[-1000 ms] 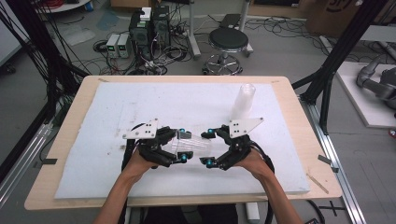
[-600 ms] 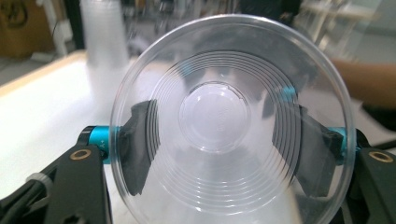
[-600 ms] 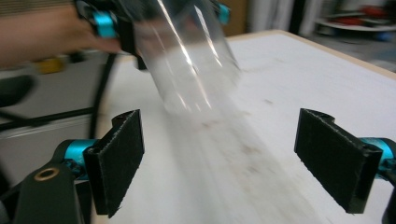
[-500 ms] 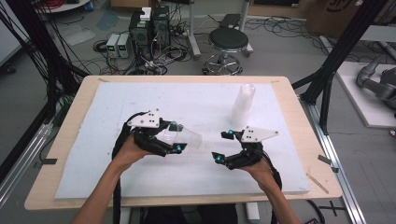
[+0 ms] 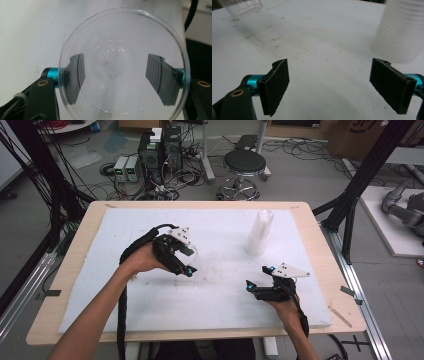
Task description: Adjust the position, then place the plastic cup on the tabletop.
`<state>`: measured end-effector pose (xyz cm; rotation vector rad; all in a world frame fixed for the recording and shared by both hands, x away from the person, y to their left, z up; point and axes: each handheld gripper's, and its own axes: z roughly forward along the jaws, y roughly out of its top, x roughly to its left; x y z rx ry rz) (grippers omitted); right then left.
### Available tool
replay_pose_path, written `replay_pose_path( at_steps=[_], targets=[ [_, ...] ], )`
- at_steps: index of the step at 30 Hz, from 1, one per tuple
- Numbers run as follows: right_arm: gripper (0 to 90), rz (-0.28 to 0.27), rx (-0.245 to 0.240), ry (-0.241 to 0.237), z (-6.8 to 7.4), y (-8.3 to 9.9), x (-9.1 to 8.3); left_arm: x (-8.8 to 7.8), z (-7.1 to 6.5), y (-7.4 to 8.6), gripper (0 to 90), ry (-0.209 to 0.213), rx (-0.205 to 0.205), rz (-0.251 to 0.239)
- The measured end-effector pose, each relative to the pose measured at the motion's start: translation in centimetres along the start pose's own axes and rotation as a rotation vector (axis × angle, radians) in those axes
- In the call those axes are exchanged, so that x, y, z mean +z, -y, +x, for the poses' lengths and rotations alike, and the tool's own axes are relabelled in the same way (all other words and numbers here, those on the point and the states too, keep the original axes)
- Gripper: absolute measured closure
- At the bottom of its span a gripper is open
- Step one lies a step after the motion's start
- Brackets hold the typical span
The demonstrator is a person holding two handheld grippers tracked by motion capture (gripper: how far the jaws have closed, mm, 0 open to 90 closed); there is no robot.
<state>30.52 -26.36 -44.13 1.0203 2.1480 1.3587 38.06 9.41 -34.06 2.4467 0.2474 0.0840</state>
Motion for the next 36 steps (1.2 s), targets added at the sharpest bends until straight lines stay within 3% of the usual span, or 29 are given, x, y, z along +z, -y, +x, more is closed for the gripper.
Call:
replay_pose_path(
  at_steps=[4,8,12,18,29,36],
  targets=[
    [15.7,0.006,0.013,0.035,-0.5,0.8,0.0,-0.3,1.0,-0.7,31.5,-0.007,-0.003,0.075],
    [15.7,0.009,0.017,0.040,-0.7,1.2,0.0,-0.2,1.6,-1.2,31.6,-0.021,0.008,0.185],
    [15.7,0.008,0.005,0.053,-0.4,1.2,0.0,0.2,1.9,-1.4,31.7,-0.019,0.021,0.239],
    [15.7,-0.002,0.030,0.059,-0.6,1.3,-0.1,0.3,1.9,-1.5,31.8,-0.026,0.023,0.249],
    [15.7,0.000,0.019,0.051,-0.7,1.2,0.0,0.2,1.9,-1.4,31.9,-0.038,0.019,0.249],
    [15.7,0.006,0.024,0.045,-0.7,1.2,0.0,1.7,2.2,-1.2,31.9,-0.032,0.013,0.266]
  ],
)
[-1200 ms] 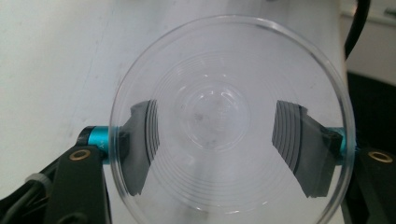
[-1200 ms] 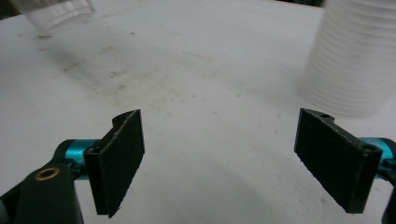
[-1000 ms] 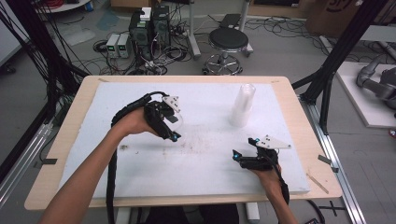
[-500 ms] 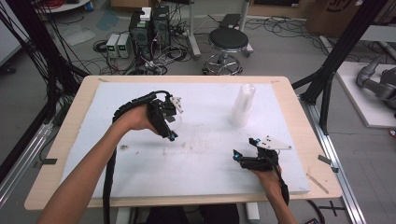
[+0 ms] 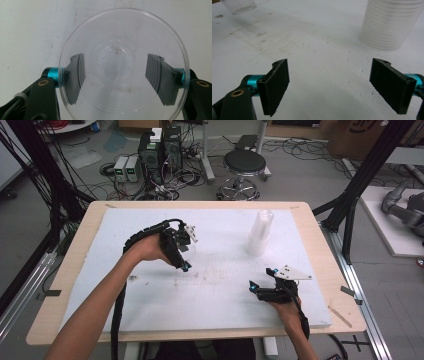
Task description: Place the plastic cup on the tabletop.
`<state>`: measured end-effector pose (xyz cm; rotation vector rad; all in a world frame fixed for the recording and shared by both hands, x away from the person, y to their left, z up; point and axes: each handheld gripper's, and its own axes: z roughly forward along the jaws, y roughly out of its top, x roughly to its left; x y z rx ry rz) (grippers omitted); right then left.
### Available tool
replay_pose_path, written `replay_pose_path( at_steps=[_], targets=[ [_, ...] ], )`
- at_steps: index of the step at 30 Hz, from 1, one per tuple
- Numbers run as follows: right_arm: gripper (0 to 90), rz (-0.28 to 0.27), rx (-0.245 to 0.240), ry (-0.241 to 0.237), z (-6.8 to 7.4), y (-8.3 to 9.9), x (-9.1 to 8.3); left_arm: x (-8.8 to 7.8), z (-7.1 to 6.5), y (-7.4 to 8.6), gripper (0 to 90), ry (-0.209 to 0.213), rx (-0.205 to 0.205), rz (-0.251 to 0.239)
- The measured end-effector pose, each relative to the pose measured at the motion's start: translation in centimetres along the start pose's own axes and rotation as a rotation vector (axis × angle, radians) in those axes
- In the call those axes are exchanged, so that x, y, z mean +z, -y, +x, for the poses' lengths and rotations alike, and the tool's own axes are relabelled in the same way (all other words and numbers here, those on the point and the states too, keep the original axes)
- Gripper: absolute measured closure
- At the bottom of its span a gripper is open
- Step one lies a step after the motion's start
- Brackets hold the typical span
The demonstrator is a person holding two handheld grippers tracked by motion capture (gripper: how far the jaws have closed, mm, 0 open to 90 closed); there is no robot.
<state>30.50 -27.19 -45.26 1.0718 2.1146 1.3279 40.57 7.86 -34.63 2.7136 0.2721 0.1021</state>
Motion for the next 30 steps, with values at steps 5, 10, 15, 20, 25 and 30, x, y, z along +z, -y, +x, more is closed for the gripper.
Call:
replay_pose_path(
  at_steps=[5,10,15,20,25,30],
  targets=[
    [15.7,0.001,-0.005,0.000,0.0,0.0,0.0,1.5,0.1,-0.1,31.9,0.008,0.003,0.028],
    [15.7,0.002,-0.002,0.003,0.0,0.0,0.0,2.8,0.2,-0.1,31.9,0.018,-0.003,0.047],
    [15.7,0.004,-0.002,0.001,-0.1,0.0,0.1,3.6,0.3,0.0,31.9,0.019,-0.004,0.054],
    [15.8,0.008,-0.003,-0.003,0.0,0.0,0.1,4.2,0.1,0.2,32.4,0.023,-0.017,0.029],
    [15.7,0.009,0.000,0.000,0.0,0.0,0.1,4.3,0.0,0.2,32.4,0.018,-0.020,0.027],
    [15.7,0.009,-0.002,-0.001,0.0,0.0,0.1,4.6,0.0,0.6,24.2,0.027,-0.023,0.014]
  ],
)
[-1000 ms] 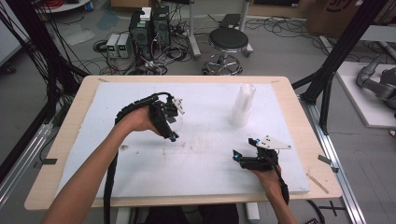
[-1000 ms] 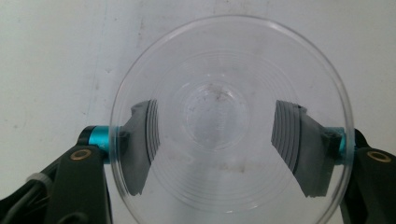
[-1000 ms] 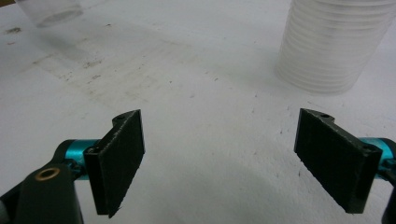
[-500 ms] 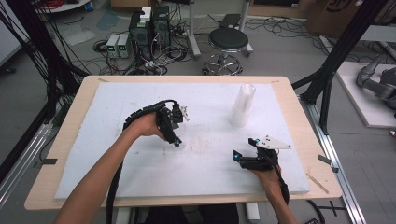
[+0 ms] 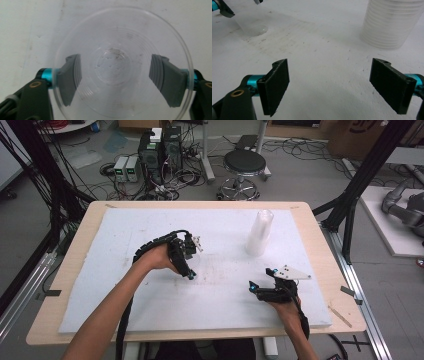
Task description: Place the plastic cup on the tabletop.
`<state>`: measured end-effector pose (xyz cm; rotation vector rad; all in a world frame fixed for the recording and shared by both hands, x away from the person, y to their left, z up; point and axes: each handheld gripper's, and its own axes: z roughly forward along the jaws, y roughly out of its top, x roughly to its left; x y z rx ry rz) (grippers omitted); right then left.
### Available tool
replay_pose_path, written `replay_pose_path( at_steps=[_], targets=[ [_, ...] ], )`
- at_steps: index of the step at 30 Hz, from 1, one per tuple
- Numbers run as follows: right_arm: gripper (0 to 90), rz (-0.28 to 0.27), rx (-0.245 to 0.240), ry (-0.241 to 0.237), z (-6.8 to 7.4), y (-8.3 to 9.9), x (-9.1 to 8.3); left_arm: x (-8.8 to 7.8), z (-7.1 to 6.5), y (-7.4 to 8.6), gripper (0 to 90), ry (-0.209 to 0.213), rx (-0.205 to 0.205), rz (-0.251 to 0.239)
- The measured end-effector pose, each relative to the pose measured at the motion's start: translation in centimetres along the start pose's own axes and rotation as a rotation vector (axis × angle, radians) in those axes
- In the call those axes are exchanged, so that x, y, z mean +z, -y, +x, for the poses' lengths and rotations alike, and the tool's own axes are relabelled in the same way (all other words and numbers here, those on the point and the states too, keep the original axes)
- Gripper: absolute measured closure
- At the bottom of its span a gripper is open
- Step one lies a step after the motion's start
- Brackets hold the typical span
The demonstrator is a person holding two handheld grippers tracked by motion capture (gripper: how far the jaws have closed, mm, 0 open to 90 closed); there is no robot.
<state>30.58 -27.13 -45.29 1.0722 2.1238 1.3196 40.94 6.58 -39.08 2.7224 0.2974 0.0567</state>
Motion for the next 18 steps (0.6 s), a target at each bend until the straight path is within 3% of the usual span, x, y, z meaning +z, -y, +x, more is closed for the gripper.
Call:
replay_pose_path(
  at_steps=[4,16,18],
  targets=[
    [15.7,0.001,0.001,-0.003,0.0,0.0,0.0,0.5,0.0,0.4,13.5,0.004,-0.013,-0.010],
    [15.7,-0.001,0.002,-0.004,0.0,0.0,0.0,-0.2,0.0,2.0,8.7,-0.008,-0.061,-0.062],
    [15.7,-0.008,-0.001,-0.002,0.0,0.1,-0.1,-1.1,0.0,2.4,7.3,-0.012,-0.075,-0.103]
  ],
)
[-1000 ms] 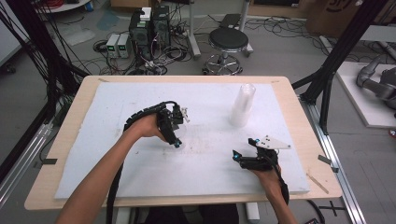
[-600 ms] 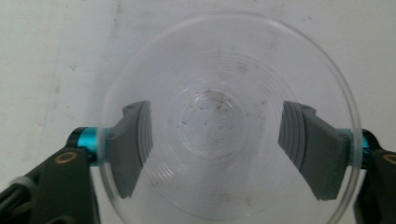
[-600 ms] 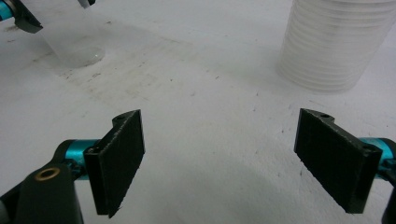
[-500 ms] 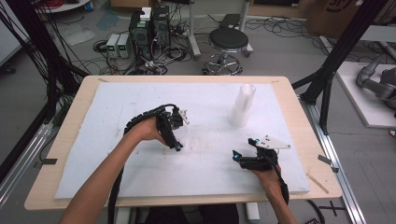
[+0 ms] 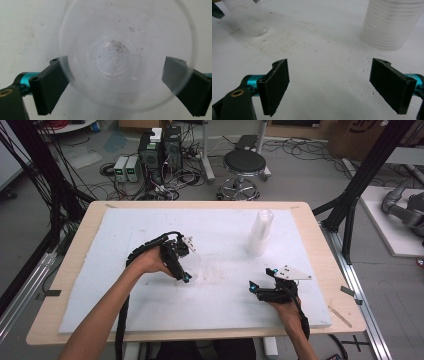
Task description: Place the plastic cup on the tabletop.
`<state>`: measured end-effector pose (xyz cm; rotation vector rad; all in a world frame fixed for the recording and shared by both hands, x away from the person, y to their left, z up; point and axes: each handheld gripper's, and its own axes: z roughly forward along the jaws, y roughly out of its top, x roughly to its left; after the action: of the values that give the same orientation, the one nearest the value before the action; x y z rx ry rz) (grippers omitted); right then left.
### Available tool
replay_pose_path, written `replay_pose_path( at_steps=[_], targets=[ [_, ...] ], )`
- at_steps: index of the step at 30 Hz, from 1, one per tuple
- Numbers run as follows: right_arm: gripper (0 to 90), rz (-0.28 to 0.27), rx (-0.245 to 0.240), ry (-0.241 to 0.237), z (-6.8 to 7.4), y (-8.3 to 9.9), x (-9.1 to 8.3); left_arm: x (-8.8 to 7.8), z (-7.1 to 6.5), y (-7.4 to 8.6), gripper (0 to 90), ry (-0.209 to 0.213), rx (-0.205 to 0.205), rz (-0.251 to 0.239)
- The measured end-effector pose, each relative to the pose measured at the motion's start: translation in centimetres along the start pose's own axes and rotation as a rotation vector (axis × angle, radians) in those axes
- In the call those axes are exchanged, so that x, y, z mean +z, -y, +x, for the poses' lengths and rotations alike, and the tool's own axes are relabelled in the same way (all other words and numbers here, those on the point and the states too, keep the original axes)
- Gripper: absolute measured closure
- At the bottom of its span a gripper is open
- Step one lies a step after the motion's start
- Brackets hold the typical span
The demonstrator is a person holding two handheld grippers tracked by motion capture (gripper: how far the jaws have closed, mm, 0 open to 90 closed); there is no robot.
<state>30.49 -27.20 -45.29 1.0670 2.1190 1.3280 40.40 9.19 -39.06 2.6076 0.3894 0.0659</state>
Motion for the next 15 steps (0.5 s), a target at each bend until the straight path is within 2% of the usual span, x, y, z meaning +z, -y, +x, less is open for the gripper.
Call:
replay_pose_path(
  at_steps=[2,4,6,7,9,11,13,15],
  targets=[
    [15.7,-0.002,0.000,-0.009,0.0,0.0,0.0,-0.9,0.0,0.5,7.3,0.012,-0.006,-0.048],
    [15.7,-0.010,-0.005,-0.012,0.0,0.1,-0.1,-1.7,0.0,1.0,7.3,0.000,-0.006,-0.058],
    [15.7,-0.011,-0.008,-0.019,0.0,0.1,-0.1,-2.2,-0.1,1.9,7.3,0.009,-0.028,-0.089],
    [15.7,-0.009,-0.004,-0.020,0.0,0.1,-0.1,-2.3,-0.2,2.4,7.3,-0.001,-0.031,-0.091],
    [15.7,-0.006,0.001,-0.023,-0.1,0.0,-0.1,-2.7,-0.5,3.7,7.3,-0.010,-0.047,-0.101],
    [15.7,-0.011,0.000,-0.022,-0.1,0.0,-0.1,-3.2,-0.9,5.2,7.3,-0.037,-0.064,-0.125],
    [15.7,-0.011,0.003,-0.021,-0.1,0.0,-0.1,-3.7,-1.3,6.9,7.3,-0.049,-0.095,-0.168],
    [15.7,-0.011,0.003,-0.021,-0.2,0.0,-0.1,-4.3,-1.9,8.9,7.3,-0.089,-0.129,-0.211]
  ],
)
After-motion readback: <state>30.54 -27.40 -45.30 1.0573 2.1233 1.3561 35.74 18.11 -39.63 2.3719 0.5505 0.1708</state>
